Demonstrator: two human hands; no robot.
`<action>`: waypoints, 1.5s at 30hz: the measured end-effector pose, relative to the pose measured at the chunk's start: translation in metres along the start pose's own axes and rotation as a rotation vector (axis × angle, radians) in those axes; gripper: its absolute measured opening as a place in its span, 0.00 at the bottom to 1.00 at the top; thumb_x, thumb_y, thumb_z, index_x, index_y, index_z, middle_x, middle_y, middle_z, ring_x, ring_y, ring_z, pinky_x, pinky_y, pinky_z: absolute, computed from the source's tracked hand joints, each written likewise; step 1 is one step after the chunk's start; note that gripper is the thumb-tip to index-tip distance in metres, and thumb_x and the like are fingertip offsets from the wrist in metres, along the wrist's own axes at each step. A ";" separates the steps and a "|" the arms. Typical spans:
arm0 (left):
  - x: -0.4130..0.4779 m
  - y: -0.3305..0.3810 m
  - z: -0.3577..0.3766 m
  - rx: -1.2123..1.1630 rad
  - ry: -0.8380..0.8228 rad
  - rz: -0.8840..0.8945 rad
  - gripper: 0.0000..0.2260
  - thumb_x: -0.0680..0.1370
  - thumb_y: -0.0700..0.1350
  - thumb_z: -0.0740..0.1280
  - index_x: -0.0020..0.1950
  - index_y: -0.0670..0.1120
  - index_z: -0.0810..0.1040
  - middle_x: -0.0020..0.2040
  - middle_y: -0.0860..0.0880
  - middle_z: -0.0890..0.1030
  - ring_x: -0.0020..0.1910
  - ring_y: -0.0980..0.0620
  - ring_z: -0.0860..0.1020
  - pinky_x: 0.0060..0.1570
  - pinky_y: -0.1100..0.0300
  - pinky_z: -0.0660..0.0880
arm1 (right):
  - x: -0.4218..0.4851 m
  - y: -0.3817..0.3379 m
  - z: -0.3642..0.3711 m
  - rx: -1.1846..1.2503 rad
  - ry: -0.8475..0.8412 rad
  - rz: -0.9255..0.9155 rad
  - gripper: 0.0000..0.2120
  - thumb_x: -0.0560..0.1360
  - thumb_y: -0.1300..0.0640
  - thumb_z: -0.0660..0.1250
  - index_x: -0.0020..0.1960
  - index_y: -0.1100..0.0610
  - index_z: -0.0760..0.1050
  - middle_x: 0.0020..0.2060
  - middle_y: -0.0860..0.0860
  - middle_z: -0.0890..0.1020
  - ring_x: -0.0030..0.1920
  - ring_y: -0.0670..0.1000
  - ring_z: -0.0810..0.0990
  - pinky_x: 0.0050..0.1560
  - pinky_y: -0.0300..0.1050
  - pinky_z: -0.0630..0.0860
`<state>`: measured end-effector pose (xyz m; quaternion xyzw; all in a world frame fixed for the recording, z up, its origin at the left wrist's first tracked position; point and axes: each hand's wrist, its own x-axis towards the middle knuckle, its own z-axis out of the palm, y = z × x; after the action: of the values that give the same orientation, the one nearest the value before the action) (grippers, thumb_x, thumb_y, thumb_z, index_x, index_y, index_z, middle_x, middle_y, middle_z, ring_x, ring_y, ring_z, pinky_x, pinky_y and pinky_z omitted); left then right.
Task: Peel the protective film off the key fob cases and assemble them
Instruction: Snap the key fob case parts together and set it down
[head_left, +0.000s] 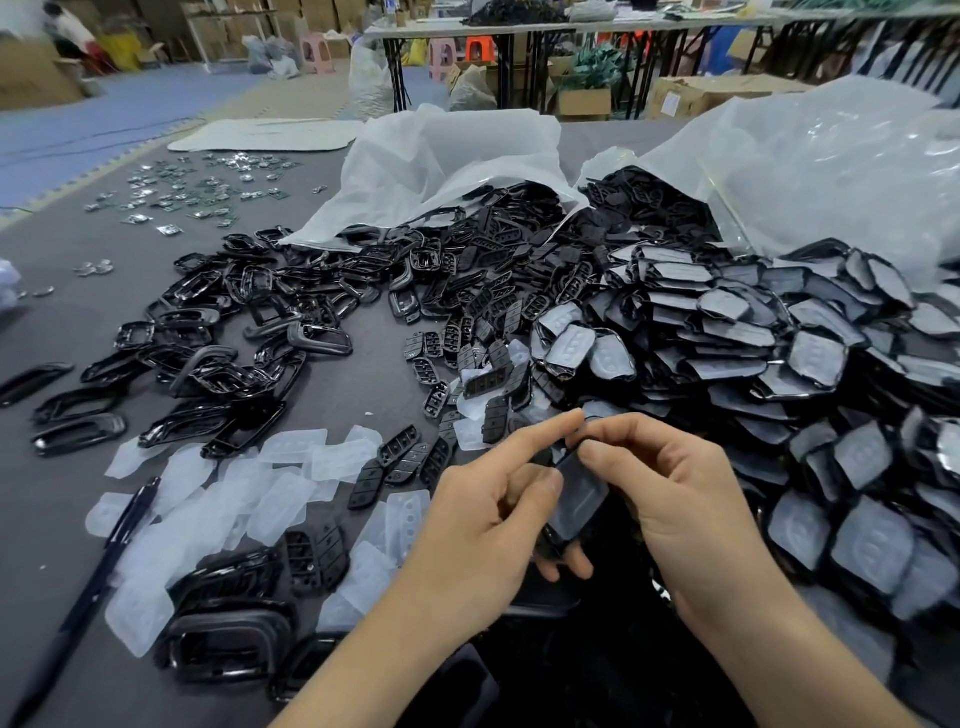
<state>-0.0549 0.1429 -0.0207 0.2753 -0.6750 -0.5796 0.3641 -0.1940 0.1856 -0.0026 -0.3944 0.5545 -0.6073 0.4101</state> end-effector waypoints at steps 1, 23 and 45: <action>0.000 0.000 0.001 -0.003 -0.008 0.005 0.20 0.79 0.41 0.59 0.64 0.61 0.75 0.32 0.34 0.73 0.32 0.44 0.83 0.29 0.61 0.77 | 0.000 0.000 0.000 -0.003 0.016 0.000 0.10 0.74 0.66 0.67 0.38 0.55 0.81 0.30 0.52 0.82 0.30 0.49 0.78 0.32 0.41 0.75; 0.002 -0.005 -0.003 -0.009 0.025 -0.062 0.16 0.79 0.44 0.61 0.61 0.62 0.75 0.34 0.42 0.84 0.30 0.41 0.83 0.31 0.54 0.79 | 0.000 0.004 0.002 -0.147 -0.105 -0.071 0.04 0.74 0.64 0.69 0.42 0.58 0.80 0.31 0.60 0.80 0.27 0.49 0.76 0.28 0.39 0.74; 0.003 0.001 -0.002 0.458 0.025 0.391 0.12 0.73 0.41 0.71 0.57 0.44 0.82 0.57 0.53 0.83 0.63 0.59 0.76 0.62 0.65 0.71 | 0.008 -0.004 -0.012 0.046 -0.024 0.320 0.14 0.77 0.67 0.63 0.36 0.55 0.78 0.20 0.48 0.69 0.18 0.41 0.64 0.20 0.33 0.61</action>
<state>-0.0554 0.1396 -0.0195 0.2221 -0.8239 -0.3278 0.4055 -0.2087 0.1822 0.0010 -0.2988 0.5910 -0.5422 0.5172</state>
